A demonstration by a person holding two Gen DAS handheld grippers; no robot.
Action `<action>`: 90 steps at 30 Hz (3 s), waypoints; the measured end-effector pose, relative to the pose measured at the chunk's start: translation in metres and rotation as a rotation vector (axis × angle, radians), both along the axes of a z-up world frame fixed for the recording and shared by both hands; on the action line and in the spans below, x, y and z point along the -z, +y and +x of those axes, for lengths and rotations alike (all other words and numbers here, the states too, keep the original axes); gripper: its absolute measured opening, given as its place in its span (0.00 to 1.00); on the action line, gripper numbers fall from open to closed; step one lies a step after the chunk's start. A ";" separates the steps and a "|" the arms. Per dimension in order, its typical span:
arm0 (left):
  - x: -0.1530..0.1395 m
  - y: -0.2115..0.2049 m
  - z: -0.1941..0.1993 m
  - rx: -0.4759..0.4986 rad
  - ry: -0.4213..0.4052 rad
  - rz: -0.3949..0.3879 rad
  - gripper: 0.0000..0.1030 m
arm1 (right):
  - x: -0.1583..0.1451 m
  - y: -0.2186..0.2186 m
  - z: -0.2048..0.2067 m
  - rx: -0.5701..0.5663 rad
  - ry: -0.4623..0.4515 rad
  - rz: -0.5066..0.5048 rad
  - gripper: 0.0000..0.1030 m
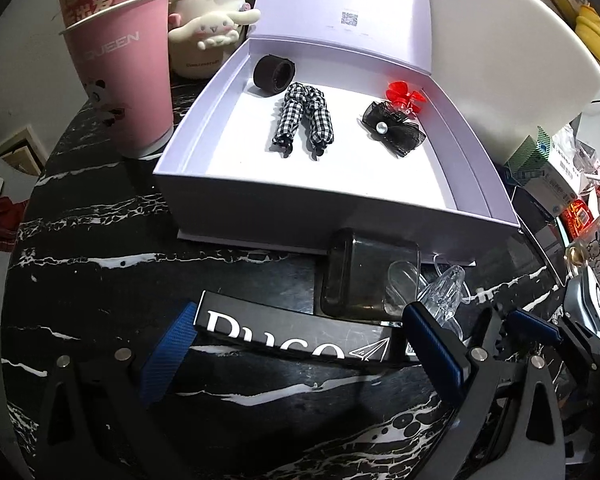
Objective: Organize rigid objects
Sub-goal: 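Grasp the long black Duco box with the left tool while the right tool holds the claw clip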
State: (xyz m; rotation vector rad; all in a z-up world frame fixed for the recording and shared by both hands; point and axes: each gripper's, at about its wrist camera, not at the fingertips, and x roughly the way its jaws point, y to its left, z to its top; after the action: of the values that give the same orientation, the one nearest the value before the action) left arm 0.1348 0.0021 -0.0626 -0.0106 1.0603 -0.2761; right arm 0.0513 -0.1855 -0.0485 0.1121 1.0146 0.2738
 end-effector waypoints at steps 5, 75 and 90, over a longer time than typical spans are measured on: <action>0.002 0.011 -0.005 -0.007 0.026 -0.040 1.00 | -0.001 0.000 -0.002 0.000 -0.004 -0.002 0.77; 0.002 -0.008 -0.084 0.638 -0.057 -0.051 0.63 | -0.003 0.018 -0.020 -0.038 -0.029 -0.087 0.34; 0.004 -0.045 -0.067 0.599 -0.107 0.030 0.40 | -0.005 0.000 -0.032 -0.042 -0.025 -0.089 0.46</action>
State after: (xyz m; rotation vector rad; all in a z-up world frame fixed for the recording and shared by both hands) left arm 0.0675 -0.0428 -0.0661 0.3504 0.9416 -0.7927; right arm 0.0193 -0.1851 -0.0440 0.0067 1.0035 0.2672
